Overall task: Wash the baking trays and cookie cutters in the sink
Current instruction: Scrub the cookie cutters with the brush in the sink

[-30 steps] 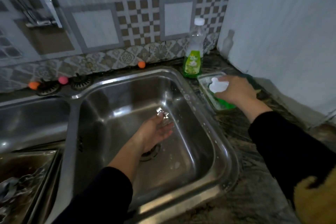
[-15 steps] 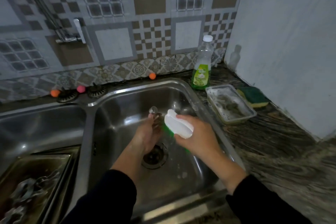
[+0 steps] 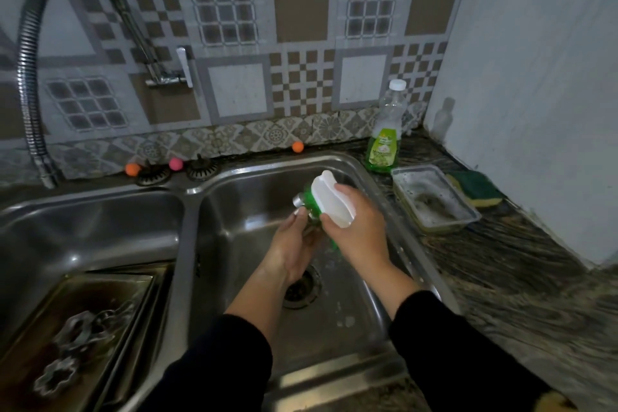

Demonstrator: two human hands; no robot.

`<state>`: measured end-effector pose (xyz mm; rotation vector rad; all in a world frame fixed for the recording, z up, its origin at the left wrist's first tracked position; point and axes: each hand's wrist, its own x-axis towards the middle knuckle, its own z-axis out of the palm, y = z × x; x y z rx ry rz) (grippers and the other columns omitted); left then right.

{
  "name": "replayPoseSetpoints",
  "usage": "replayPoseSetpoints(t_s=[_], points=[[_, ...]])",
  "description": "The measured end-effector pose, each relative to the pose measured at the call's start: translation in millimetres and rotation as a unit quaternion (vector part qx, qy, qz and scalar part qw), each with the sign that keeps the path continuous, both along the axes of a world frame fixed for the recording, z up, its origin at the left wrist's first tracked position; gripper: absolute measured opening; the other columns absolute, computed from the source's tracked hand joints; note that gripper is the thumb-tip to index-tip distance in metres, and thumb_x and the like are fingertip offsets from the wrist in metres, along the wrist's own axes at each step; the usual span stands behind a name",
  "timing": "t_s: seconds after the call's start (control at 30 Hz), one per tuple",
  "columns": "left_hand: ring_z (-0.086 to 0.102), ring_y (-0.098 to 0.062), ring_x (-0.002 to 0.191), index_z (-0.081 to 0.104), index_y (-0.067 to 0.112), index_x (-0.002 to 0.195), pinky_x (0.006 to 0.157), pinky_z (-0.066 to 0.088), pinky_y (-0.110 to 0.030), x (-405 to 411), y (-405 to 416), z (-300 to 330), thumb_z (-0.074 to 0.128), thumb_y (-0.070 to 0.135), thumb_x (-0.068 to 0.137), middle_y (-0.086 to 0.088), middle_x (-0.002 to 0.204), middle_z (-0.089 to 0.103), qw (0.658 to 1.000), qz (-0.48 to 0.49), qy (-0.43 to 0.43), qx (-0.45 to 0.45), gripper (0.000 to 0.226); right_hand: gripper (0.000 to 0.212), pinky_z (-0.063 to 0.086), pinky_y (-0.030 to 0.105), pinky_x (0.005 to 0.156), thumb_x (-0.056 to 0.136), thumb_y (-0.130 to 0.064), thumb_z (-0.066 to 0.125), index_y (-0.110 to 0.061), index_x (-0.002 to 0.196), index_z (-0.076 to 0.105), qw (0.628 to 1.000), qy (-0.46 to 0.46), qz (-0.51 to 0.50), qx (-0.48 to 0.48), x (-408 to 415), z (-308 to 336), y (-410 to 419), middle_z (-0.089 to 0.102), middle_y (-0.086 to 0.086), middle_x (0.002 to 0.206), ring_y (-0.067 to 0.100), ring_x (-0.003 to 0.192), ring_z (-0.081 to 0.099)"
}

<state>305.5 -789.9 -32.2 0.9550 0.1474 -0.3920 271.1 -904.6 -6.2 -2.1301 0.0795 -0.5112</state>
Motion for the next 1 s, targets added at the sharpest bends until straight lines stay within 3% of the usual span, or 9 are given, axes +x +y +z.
replayPoseSetpoints(t_s=[0.1, 0.2, 0.27, 0.37, 0.43, 0.53, 0.67, 0.83, 1.0], points=[[0.063, -0.027, 0.103, 0.052, 0.005, 0.132, 0.079, 0.058, -0.035, 1, 17, 3, 0.035, 0.034, 0.103, -0.020, 0.126, 0.061, 1.000, -0.007, 0.018, -0.001, 0.044, 0.058, 0.038, 0.016, 0.085, 0.074, -0.025, 0.076, -0.028, 0.128, 0.057, 0.999, 0.019, 0.042, -0.020, -13, 1, 3, 0.057, -0.006, 0.126, 0.009, 0.110, 0.052], [0.062, -0.020, 0.081, 0.056, 0.008, 0.123, 0.079, 0.053, -0.036, -2, 33, -3, 0.048, 0.033, 0.099, -0.016, 0.107, 0.063, 0.999, 0.042, 0.027, 0.022, 0.036, 0.057, 0.042, 0.018, 0.084, 0.071, -0.026, 0.078, -0.032, 0.124, 0.058, 0.997, 0.038, 0.055, -0.035, -28, 2, 7, 0.057, -0.009, 0.124, 0.008, 0.107, 0.053], [0.058, -0.010, 0.066, 0.061, 0.013, 0.119, 0.068, 0.052, -0.026, -6, 42, -9, 0.063, 0.023, 0.092, -0.015, 0.095, 0.066, 0.985, 0.099, -0.025, 0.142, 0.029, 0.055, 0.039, 0.012, 0.082, 0.072, -0.024, 0.078, -0.030, 0.123, 0.059, 1.000, -0.002, 0.024, -0.003, -29, 7, 14, 0.058, -0.011, 0.122, 0.005, 0.105, 0.052], [0.064, -0.009, 0.076, 0.066, 0.021, 0.105, 0.075, 0.054, -0.023, -13, 52, -13, 0.079, 0.016, 0.076, -0.001, 0.092, 0.069, 0.883, 0.115, -0.177, 0.418, 0.032, 0.056, 0.040, 0.010, 0.083, 0.071, -0.024, 0.077, -0.031, 0.124, 0.058, 0.999, -0.002, 0.038, -0.013, -23, 16, 29, 0.058, -0.008, 0.122, 0.008, 0.107, 0.054], [0.065, -0.010, 0.079, 0.066, 0.021, 0.112, 0.073, 0.050, -0.014, -16, 58, -8, 0.082, 0.020, 0.072, 0.001, 0.098, 0.070, 0.836, 0.099, -0.223, 0.491, 0.043, 0.057, 0.046, 0.023, 0.086, 0.072, -0.024, 0.077, -0.033, 0.125, 0.058, 0.998, 0.033, 0.029, -0.053, -22, 21, 33, 0.058, -0.002, 0.123, 0.016, 0.109, 0.056], [0.064, -0.009, 0.089, 0.061, 0.018, 0.125, 0.073, 0.042, -0.005, -18, 71, 0, 0.082, 0.022, 0.072, 0.002, 0.111, 0.065, 0.805, 0.122, -0.237, 0.530, 0.057, 0.058, 0.046, 0.027, 0.086, 0.074, -0.023, 0.076, -0.032, 0.128, 0.055, 0.996, 0.031, 0.012, -0.082, -28, 27, 32, 0.056, -0.001, 0.126, 0.018, 0.112, 0.054], [0.062, -0.015, 0.098, 0.064, 0.017, 0.118, 0.083, 0.048, -0.025, -31, 78, 11, 0.082, 0.023, 0.071, 0.002, 0.111, 0.063, 0.754, 0.112, -0.301, 0.573, 0.051, 0.058, 0.044, 0.024, 0.086, 0.073, -0.022, 0.075, -0.032, 0.127, 0.057, 0.990, 0.045, 0.027, -0.131, -43, 26, 38, 0.057, -0.002, 0.124, 0.018, 0.112, 0.055], [0.061, -0.017, 0.097, 0.066, 0.021, 0.111, 0.078, 0.048, -0.027, -43, 77, 15, 0.076, 0.016, 0.073, 0.003, 0.109, 0.063, 0.748, 0.114, -0.326, 0.566, 0.040, 0.059, 0.045, 0.029, 0.090, 0.071, -0.023, 0.075, -0.032, 0.127, 0.057, 0.983, 0.007, 0.062, -0.175, -57, 31, 53, 0.056, -0.002, 0.123, 0.018, 0.112, 0.052], [0.061, -0.015, 0.103, 0.063, 0.018, 0.120, 0.085, 0.045, -0.023, -49, 76, 13, 0.080, 0.017, 0.073, 0.003, 0.117, 0.063, 0.736, 0.143, -0.335, 0.571, 0.049, 0.059, 0.047, 0.031, 0.086, 0.070, -0.022, 0.076, -0.031, 0.126, 0.058, 0.987, -0.002, 0.021, -0.157, -63, 39, 38, 0.058, 0.000, 0.122, 0.021, 0.108, 0.056]])
